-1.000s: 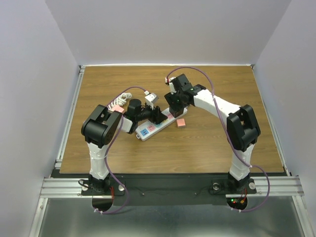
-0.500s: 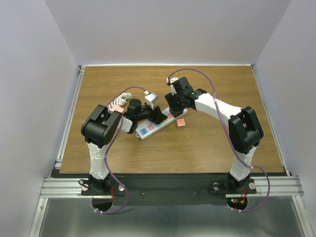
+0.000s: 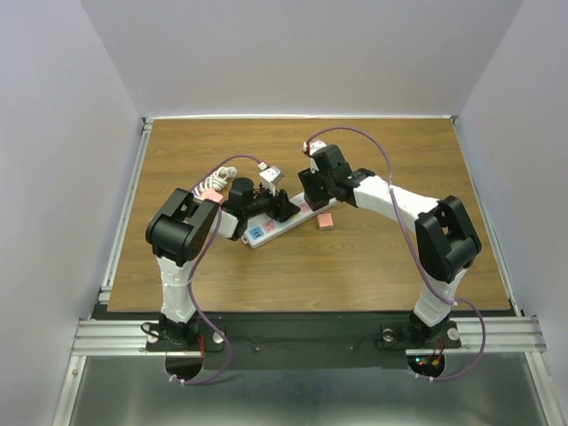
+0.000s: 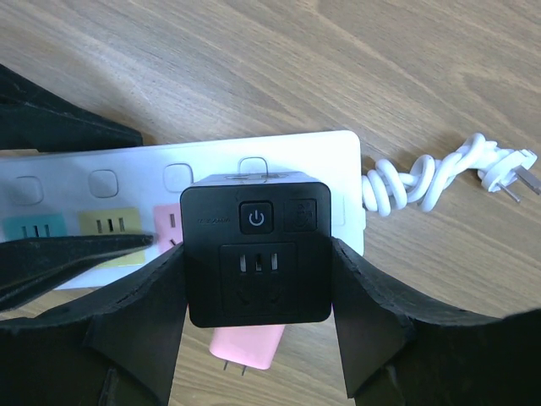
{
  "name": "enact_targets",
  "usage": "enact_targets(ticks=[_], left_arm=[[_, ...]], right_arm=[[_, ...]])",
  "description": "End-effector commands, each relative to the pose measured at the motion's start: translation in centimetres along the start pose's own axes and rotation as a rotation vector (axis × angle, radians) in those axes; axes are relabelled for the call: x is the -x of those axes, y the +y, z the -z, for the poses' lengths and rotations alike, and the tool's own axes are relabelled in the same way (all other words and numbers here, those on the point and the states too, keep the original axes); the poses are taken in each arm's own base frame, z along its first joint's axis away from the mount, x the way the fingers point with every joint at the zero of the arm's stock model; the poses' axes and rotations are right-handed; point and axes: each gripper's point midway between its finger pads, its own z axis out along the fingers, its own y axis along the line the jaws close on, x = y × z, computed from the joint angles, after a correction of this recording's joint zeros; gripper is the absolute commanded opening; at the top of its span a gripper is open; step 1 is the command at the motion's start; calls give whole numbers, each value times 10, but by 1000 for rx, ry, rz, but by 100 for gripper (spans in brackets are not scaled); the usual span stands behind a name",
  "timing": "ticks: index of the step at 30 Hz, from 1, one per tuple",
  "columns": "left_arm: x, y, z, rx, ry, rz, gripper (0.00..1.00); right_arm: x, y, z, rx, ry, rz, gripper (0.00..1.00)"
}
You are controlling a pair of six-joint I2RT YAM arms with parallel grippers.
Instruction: Insert the plug
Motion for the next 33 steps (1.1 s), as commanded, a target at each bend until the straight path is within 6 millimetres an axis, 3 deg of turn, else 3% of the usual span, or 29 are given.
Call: enact_targets(ticks=[1, 4, 7, 8, 9, 11, 15, 18, 20, 21, 22, 24, 26, 27, 29, 30, 31, 33], left_arm=[[-17, -12, 2, -36, 59, 11, 63], [-17, -13, 2, -37, 59, 14, 62], [-17, -13, 2, -37, 61, 18, 62], [-17, -12, 2, -35, 61, 18, 62], [-18, -12, 2, -34, 62, 21, 62], [-18, -13, 2, -32, 63, 28, 62], [-19, -12, 4, -21, 63, 37, 62], [-8, -9, 10, 28, 27, 30, 64], [14, -11, 17, 61, -29, 18, 71], [17, -11, 22, 75, -38, 21, 72], [35, -12, 27, 100, -80, 8, 74], [42, -11, 36, 141, -97, 13, 79], [60, -9, 51, 212, -143, 6, 82], [65, -7, 56, 242, -158, 5, 83], [85, 1, 75, 345, -221, 0, 86], [85, 5, 83, 389, -229, 4, 87], [100, 15, 100, 491, -288, 6, 88], [96, 33, 122, 634, -295, 41, 93]], right_arm=[[-18, -9, 2, -32, 23, -27, 55], [-1, -9, 20, -17, -52, -32, 57], [10, -5, 35, 22, -122, -31, 72], [23, -4, 46, 36, -175, -36, 76], [20, -4, 51, 44, -184, -32, 81], [34, -4, 68, 61, -263, -40, 86], [42, -6, 88, 67, -350, -51, 92], [46, -7, 102, 82, -430, -61, 94], [43, -5, 104, 98, -469, -58, 94], [44, -5, 107, 103, -487, -60, 94], [45, -6, 113, 104, -513, -60, 95], [50, -8, 120, 102, -565, -59, 95], [41, -10, 123, 94, -589, -53, 99], [48, -11, 129, 95, -619, -54, 100], [48, -9, 135, 109, -660, -47, 100], [49, -9, 136, 113, -670, -47, 100], [45, -7, 135, 126, -667, -42, 100], [47, -8, 137, 124, -685, -13, 100]])
